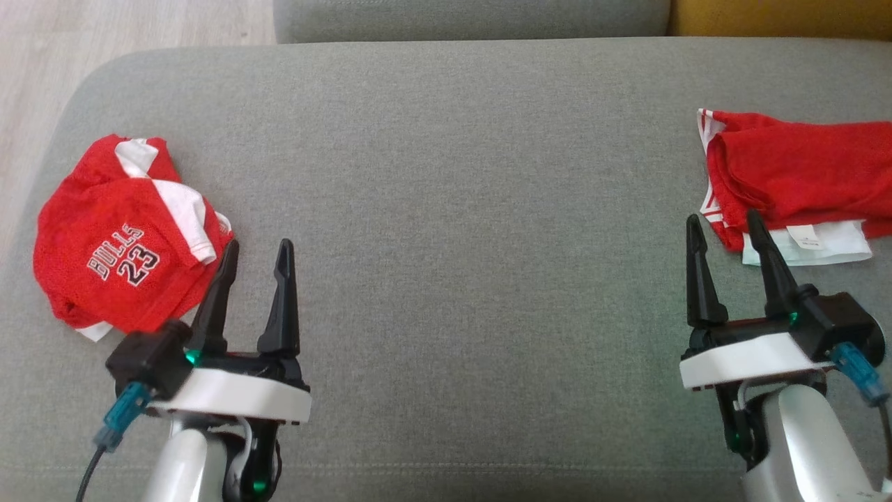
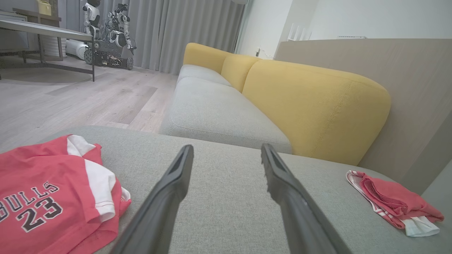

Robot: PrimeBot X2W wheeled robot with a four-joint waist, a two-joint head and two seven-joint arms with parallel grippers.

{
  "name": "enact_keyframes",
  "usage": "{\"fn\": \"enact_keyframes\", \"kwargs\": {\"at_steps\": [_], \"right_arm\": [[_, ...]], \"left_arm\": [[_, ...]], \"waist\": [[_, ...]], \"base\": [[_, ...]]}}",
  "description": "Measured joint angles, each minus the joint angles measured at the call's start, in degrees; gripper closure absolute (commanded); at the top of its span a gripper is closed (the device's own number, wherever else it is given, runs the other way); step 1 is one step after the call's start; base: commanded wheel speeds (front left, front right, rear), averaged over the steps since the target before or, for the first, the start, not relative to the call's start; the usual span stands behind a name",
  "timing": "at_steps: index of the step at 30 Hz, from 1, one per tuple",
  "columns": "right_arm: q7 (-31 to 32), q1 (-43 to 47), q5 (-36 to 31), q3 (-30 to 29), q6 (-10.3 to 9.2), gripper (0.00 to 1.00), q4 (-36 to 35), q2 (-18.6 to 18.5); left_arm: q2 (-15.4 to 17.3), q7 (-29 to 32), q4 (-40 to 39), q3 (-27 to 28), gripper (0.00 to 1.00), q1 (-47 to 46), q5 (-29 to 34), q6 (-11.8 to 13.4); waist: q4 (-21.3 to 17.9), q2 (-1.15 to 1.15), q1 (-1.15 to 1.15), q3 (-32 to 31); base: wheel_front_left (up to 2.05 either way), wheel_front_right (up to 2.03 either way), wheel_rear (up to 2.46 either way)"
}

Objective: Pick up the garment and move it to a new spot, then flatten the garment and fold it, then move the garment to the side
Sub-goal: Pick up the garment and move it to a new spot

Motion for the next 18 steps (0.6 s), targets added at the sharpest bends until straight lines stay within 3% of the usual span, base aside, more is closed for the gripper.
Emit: {"fn": "enact_keyframes", "kwargs": {"at_steps": [11, 18], "right_arm": [[0.00, 0.00, 0.40, 0.01, 0.00, 0.00, 0.11, 0.03], [0.00, -0.04, 0.32, 1.29, 0.00, 0.00, 0.31, 0.03]], "left_arm": [[0.00, 0.00, -0.07, 0.01, 0.00, -0.08, -0.01, 0.00], [-0.01, 0.00, -0.71, 0.82, 0.00, -0.19, -0.01, 0.36]], "waist": [[0.36, 0.00, 0.00, 0.45], [2.88, 0.00, 0.00, 0.94]], "base": [[0.00, 0.00, 0.00], [0.00, 0.00, 0.00]]}}
